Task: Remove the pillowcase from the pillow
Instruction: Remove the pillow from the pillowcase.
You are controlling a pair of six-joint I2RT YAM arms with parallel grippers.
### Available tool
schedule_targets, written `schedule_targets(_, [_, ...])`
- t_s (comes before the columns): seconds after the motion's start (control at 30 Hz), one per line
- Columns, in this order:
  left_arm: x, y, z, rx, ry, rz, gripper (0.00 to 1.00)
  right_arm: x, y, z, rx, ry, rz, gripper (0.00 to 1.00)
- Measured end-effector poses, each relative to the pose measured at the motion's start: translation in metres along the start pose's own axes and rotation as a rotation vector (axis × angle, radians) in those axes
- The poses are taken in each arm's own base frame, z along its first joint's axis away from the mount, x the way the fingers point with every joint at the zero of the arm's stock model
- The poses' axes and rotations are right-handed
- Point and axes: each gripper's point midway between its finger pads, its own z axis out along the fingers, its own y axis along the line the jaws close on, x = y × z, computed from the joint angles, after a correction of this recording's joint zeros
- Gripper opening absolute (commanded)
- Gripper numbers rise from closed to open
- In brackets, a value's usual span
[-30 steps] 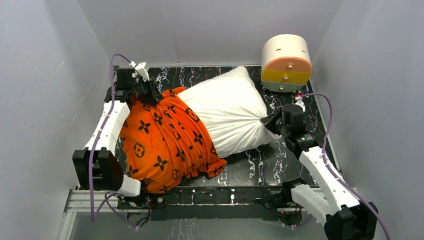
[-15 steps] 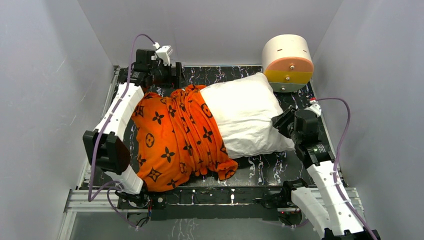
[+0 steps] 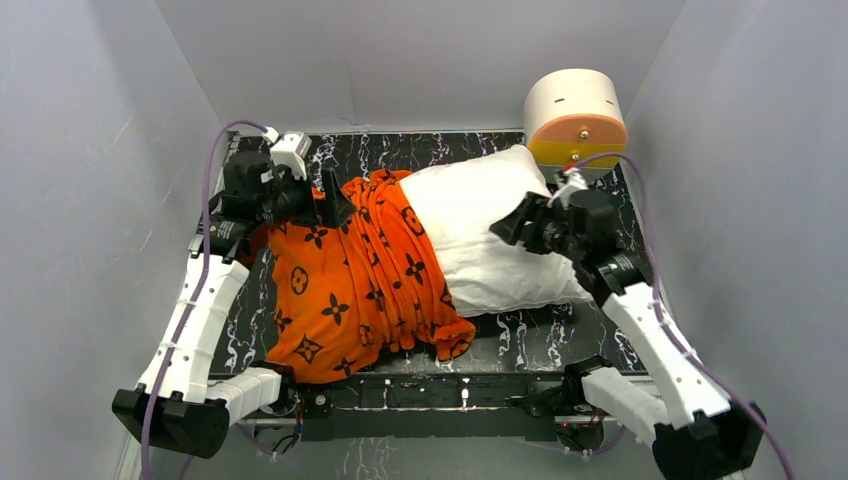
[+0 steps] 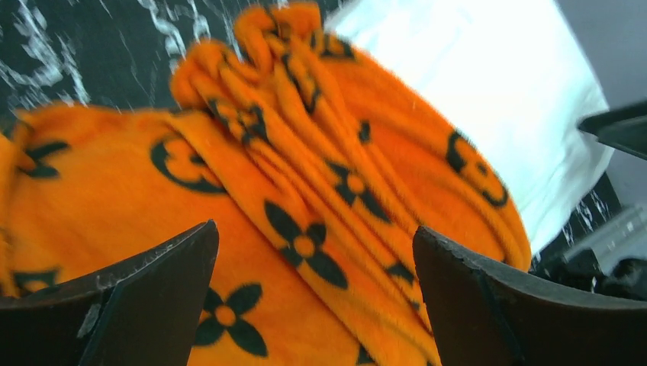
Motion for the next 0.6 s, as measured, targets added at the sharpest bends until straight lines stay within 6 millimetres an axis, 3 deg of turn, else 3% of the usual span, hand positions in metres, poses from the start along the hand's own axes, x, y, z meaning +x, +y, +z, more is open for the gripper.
schedule_targets(0.07, [0.023, 0.000, 0.001, 0.011, 0.064, -0.029, 0.98, 0.024, 0.001, 0.019, 0.019, 0.097, -0.032, 0.72])
schedule_targets(0.1, [0.036, 0.002, 0.003, 0.008, 0.106, -0.046, 0.97, 0.037, -0.001, 0.027, 0.042, 0.146, -0.050, 0.68])
schedule_targets(0.17, [0.060, 0.007, 0.008, -0.001, 0.187, -0.078, 0.94, 0.053, -0.006, 0.040, 0.101, 0.213, -0.094, 0.51])
schedule_targets(0.27, [0.088, 0.013, 0.020, -0.001, 0.295, -0.120, 0.88, 0.055, -0.014, 0.050, 0.184, 0.243, -0.121, 0.32])
schedule_targets(0.4, [0.092, 0.015, 0.046, 0.031, 0.338, -0.174, 0.65, 0.049, -0.022, 0.048, 0.240, 0.216, -0.120, 0.19])
schedule_targets(0.47, [0.086, 0.016, 0.064, 0.043, 0.356, -0.205, 0.56, 0.048, -0.021, 0.043, 0.227, 0.188, -0.118, 0.18])
schedule_targets(0.53, [0.070, 0.018, 0.088, 0.054, 0.367, -0.227, 0.53, 0.048, -0.020, 0.036, 0.209, 0.167, -0.118, 0.21])
schedule_targets(0.6, [0.053, 0.020, 0.115, 0.065, 0.368, -0.231, 0.58, 0.045, -0.017, 0.030, 0.198, 0.151, -0.120, 0.28])
